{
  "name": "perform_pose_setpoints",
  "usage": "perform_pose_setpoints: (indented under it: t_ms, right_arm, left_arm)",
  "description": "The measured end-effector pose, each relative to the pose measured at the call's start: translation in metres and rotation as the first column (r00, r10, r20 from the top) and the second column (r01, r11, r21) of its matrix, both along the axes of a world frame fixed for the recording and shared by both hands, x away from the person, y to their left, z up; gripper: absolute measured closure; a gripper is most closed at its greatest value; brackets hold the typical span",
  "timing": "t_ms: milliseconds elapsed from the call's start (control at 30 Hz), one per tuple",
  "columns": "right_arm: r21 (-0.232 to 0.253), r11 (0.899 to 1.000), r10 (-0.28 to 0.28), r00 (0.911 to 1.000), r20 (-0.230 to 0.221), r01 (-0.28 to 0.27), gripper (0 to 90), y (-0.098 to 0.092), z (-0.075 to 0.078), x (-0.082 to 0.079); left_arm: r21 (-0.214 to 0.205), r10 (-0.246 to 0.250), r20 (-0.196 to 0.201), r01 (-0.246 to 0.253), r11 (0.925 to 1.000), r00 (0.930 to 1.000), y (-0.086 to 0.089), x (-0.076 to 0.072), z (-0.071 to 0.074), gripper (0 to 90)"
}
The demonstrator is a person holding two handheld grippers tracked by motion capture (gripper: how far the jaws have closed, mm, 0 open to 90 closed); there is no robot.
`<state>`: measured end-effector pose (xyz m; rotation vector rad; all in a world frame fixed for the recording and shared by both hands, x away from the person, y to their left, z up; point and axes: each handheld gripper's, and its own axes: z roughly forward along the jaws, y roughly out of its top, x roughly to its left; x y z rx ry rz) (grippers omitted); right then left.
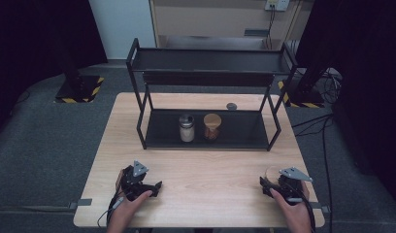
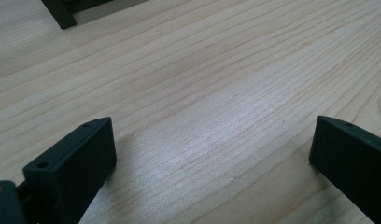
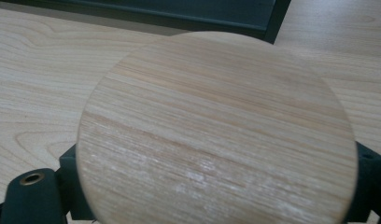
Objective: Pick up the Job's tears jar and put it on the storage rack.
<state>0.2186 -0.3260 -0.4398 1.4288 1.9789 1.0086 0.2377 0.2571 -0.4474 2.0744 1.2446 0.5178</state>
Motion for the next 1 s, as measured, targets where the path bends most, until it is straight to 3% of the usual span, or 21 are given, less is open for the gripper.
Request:
perform_pose_setpoints:
  t_ms: [433, 1000]
  right_arm:
    - [0.006, 1.000, 0.002, 0.9998, 0.018, -0.002, 24.9, 0.002, -0.001, -0.002]
    - [-0.010, 1.000, -0.002, 0.9995, 0.032, 0.003, 25.8, 0.005, 0.012, -0.004]
  left_arm:
    - [0.000, 0.000, 0.000, 0.000, 1.0000, 1.0000, 0.000, 0.000, 0.000, 0.0]
    - [0.000, 0.000, -0.001, 0.000, 1.0000, 1.0000, 0.000, 0.000, 0.000, 0.0]
